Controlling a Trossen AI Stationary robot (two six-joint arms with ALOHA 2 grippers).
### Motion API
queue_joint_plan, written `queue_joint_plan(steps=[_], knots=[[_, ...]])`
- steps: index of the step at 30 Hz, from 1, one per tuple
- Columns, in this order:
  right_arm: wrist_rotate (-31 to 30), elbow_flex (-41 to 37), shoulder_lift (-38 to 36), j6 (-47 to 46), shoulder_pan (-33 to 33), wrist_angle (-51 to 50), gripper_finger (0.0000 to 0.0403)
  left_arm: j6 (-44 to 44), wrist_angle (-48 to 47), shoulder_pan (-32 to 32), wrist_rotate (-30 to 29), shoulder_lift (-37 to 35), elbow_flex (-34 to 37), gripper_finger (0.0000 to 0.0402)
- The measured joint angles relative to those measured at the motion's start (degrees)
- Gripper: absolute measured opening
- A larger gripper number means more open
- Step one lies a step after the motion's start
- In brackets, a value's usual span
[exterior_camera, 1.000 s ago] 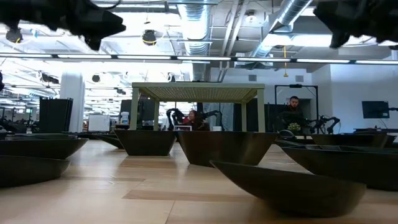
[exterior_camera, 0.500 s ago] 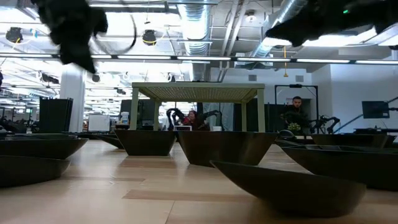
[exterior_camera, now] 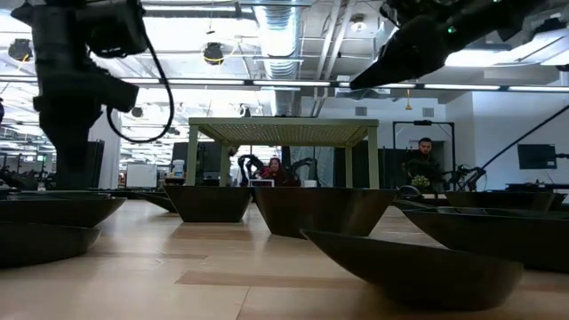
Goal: Pick & Place Mini shaped plates
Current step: Put the leaf-shaped plate on the shelf
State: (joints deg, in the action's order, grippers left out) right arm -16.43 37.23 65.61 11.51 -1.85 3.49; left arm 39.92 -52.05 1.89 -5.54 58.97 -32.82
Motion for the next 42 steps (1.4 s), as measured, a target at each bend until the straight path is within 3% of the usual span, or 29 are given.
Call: queue_joint_plan(steps=[8,15,21,27,29,34,39,42], knots=[[-0.16,3.69,5.57,3.28,0.05,0.11,0.0082,-0.15,4.33,0.0,1.27,0.05,4.69,0.0176],[-0.15,4.83,8.36,5.53,-0.02,2.87,0.0082,-0.22,9.32,-0.02,1.11,0.01,8.69,0.0172],[-0.12,4.83,8.8,5.55,0.52,2.0,0.01,-0.85,12.39,0.0,0.55,0.03,10.71,0.0121],[-0.22,4.83,8.74,9.08,-0.45,2.47,0.0162,-1.01,12.79,0.0,-0.42,-0.1,10.62,0.002],[-0.22,4.83,8.71,9.4,-0.46,2.63,0.0183,-1.04,12.91,0.14,-0.35,-0.15,10.44,0.001],[-2.73,4.83,8.0,9.44,-0.43,2.58,0.0218,-2.28,8.97,2.72,-0.39,0.01,5.82,0.0006],[-7.79,4.81,5.91,9.49,-0.44,0.99,0.0228,-2.47,-3.38,4.26,-2.7,0.06,-4.4,0.0005],[-8.29,4.81,4.66,9.49,-0.5,0.73,0.0226,-4.47,-5.55,4.59,-5.83,0.03,-11.33,0.0005]])
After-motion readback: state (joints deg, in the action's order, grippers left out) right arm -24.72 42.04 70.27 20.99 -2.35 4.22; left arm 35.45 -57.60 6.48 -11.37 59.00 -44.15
